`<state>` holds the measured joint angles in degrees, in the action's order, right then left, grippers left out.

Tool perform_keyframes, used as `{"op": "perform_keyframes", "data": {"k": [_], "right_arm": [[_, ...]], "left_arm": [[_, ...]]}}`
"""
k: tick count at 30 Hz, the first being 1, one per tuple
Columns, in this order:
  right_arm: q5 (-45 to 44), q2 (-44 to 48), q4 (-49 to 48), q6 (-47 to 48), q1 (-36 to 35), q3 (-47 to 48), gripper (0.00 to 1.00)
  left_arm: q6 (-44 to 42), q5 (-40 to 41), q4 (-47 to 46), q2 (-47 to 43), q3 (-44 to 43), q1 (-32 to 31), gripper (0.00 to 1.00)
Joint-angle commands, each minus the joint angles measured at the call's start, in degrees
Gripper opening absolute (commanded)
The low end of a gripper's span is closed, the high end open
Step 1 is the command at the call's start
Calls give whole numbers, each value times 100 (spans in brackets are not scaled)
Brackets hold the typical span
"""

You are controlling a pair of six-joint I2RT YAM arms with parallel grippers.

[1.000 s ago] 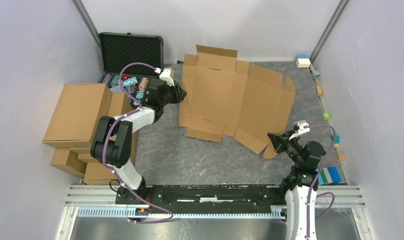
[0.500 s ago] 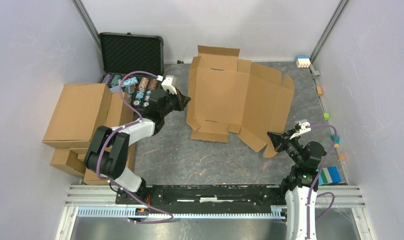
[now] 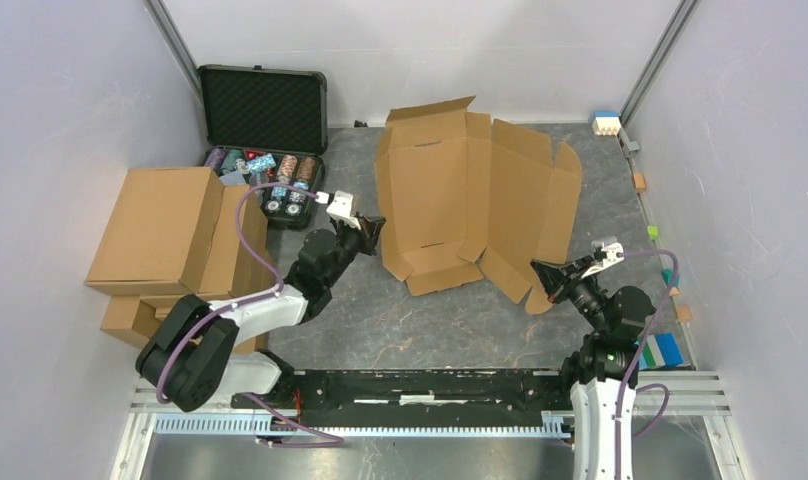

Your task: Fold the paper box

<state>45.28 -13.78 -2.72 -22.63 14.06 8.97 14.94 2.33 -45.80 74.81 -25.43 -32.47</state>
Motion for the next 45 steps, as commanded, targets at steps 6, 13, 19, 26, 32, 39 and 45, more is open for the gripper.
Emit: {"op": "perform_keyframes", "data": {"k": [6,13,19,26,32,39,45], "right_arm": [[-45,627,477,335,-139,-352,0],[-316,442,654,523,-155,-591,0],[-784,-374,229,513,-338,-590,0],[-1935,-2035,-884,378,-1556,19,0],[-2689,-2874,-1612,462,-2658,232,0],[-2998,-2805,-1525,1190,-3575,382,0],[-3334,-2467,-843,1577,-3684,411,0]], "left_arm": [[-640,1708,-1558,-430,883,-637,2],[-853,1804,-1954,-370,1005,-770,2],[-999,1935,-2052,-76,846,-771,2],[-1211,2356,-2185,685,383,-690,2],[-1029,2408,-2436,1072,243,-393,2],[-622,2635,-2465,1134,462,-383,2],[-742,2765,-2461,982,526,-388,2]]}}
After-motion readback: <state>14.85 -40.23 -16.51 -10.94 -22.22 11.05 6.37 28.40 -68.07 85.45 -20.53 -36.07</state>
